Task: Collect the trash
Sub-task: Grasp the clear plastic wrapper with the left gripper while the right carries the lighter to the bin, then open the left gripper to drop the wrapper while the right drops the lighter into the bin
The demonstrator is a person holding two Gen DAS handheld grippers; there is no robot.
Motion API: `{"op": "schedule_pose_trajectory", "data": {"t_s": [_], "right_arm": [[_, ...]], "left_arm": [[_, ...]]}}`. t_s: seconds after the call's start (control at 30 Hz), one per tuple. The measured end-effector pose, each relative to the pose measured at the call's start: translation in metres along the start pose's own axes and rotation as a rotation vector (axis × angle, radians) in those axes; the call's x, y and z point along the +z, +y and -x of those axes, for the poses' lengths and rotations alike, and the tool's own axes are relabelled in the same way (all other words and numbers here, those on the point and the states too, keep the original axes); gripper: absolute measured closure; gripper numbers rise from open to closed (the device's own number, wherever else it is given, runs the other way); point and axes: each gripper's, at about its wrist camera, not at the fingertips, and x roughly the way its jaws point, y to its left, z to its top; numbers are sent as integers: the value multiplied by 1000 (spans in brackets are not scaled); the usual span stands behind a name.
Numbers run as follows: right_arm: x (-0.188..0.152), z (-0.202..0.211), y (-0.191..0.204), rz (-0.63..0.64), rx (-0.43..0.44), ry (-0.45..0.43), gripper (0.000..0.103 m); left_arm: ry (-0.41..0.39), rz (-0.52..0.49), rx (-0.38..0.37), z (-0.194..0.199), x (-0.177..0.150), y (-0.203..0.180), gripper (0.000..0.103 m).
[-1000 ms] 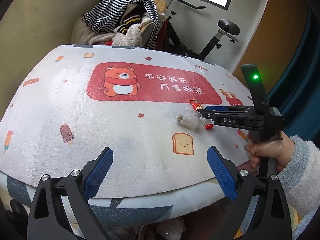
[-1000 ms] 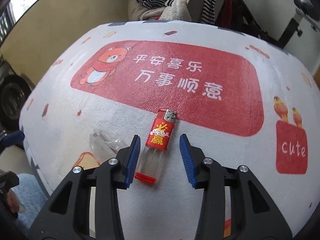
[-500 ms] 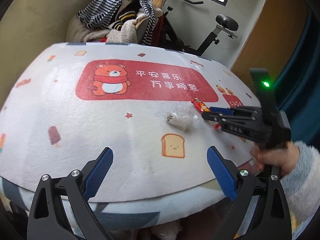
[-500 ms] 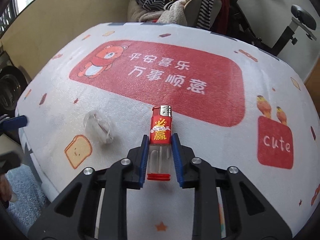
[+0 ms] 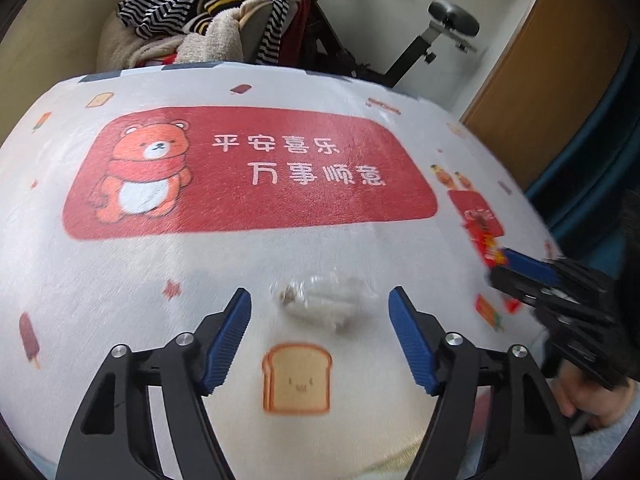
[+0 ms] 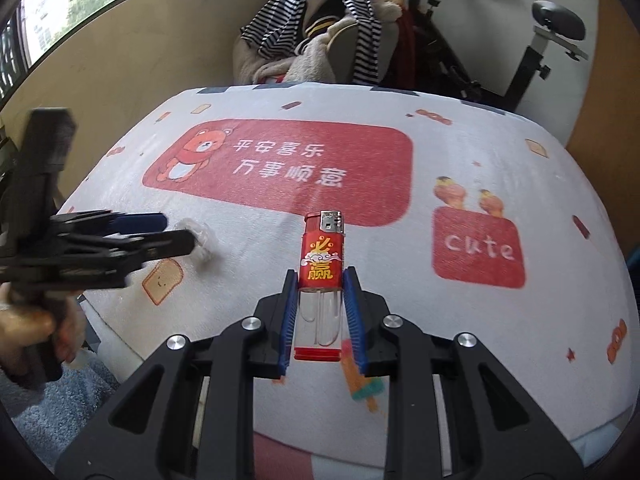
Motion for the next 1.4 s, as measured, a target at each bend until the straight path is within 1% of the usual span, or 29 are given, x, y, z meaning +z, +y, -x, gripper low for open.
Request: {"op": "schedule_pose_trajectory", "data": {"t_s": [0.03, 0.07, 0.1, 0.13, 0.2, 0.3, 0.43, 0.57, 0.77, 0.87, 0.97, 1.1, 1.33, 1.37, 1.4], "right_arm": [[0, 3, -2, -1, -1, 0, 77], [-2, 8, -4, 0, -4, 0, 77], [-3, 13, -7, -2, -2, -3, 77], [-5, 15, -9, -2, -2, -1, 77], [-9, 22, -13, -8, -4, -1, 77], [-13, 32, -14, -36, 8, -14, 77], [-20, 45, -7, -17, 13, -27, 77], [-25, 56, -4, -23, 18, -38, 77], [-37, 77, 11, -2, 22, -41, 77], [-39, 82, 17, 0, 26, -43, 77], [-48, 92, 25, -1, 42, -45, 77], [-56, 99, 34, 5, 49, -44, 77], [-67, 106, 48, 19, 64, -39, 77], [-69, 107, 50, 20, 70, -35, 77], [-71, 107, 52, 20, 75, -32, 77]], "left_arm": [[13, -8, 20, -6, 2, -2, 37], [24, -11, 25, -12, 2, -2, 42], [34, -13, 22, -15, 2, -2, 51], [39, -14, 8, -16, 1, -1, 55], [31, -33, 10, -13, -1, -5, 64], [23, -74, 12, -6, -6, -12, 66], [5, -78, -12, 14, -16, -13, 66], [-17, -88, -35, 44, -30, -14, 66], [-37, -112, -79, 88, -65, -20, 66], [-30, -145, -100, 107, -92, -28, 66], [-7, -186, -97, 116, -117, -36, 66], [28, -211, -98, 121, -146, -41, 66], [94, -204, -107, 112, -184, -42, 63], [101, -206, -108, 111, -187, -43, 59], [105, -209, -113, 111, -190, -44, 49]]}}
